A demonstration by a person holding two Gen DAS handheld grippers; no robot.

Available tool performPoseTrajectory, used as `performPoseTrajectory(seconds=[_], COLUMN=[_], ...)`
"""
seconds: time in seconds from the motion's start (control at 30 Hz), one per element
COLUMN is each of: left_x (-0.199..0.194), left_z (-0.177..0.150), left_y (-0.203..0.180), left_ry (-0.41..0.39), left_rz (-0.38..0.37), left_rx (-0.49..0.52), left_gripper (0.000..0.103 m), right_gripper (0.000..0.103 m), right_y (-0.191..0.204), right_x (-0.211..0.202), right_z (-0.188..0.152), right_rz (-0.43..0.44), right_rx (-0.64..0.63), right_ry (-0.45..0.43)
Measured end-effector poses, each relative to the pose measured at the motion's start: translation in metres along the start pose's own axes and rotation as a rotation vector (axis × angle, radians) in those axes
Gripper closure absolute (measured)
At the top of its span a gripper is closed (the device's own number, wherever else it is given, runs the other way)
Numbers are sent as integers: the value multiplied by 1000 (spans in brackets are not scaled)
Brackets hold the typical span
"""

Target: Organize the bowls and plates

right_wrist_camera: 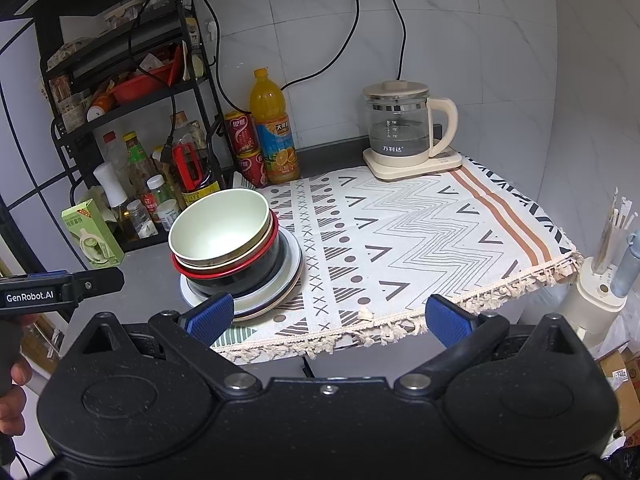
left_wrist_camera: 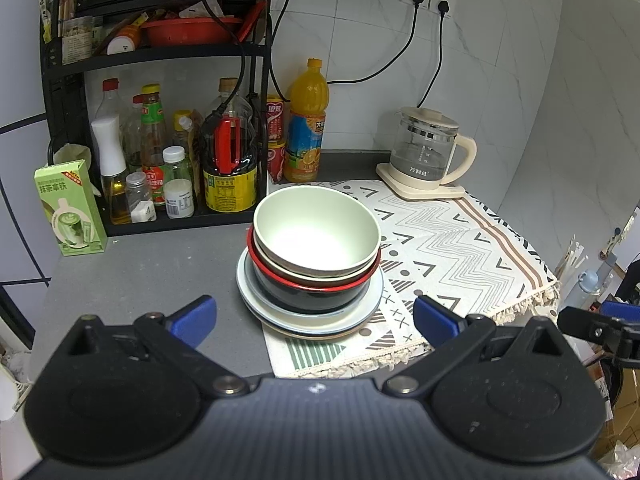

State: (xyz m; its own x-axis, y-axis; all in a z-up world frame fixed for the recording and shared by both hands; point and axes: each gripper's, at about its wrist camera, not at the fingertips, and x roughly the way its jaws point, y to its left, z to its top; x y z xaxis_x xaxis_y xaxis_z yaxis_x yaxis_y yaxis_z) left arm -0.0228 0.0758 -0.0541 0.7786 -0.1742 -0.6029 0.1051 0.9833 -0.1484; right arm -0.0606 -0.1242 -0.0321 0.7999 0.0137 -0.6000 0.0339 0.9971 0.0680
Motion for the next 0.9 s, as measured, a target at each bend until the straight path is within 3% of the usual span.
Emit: performPoseTrajectory(seconds=[0.9], left_x=[4], left_z=[-2], left_y=[1], left_ry=[15], left_rz=[-3], left_rx=[22], left_gripper=[0], right_gripper=[0], right_y=[-7], right_x=[2], right_z=[-5], right_rz=[1], right_rx=[5], right_ry=[10])
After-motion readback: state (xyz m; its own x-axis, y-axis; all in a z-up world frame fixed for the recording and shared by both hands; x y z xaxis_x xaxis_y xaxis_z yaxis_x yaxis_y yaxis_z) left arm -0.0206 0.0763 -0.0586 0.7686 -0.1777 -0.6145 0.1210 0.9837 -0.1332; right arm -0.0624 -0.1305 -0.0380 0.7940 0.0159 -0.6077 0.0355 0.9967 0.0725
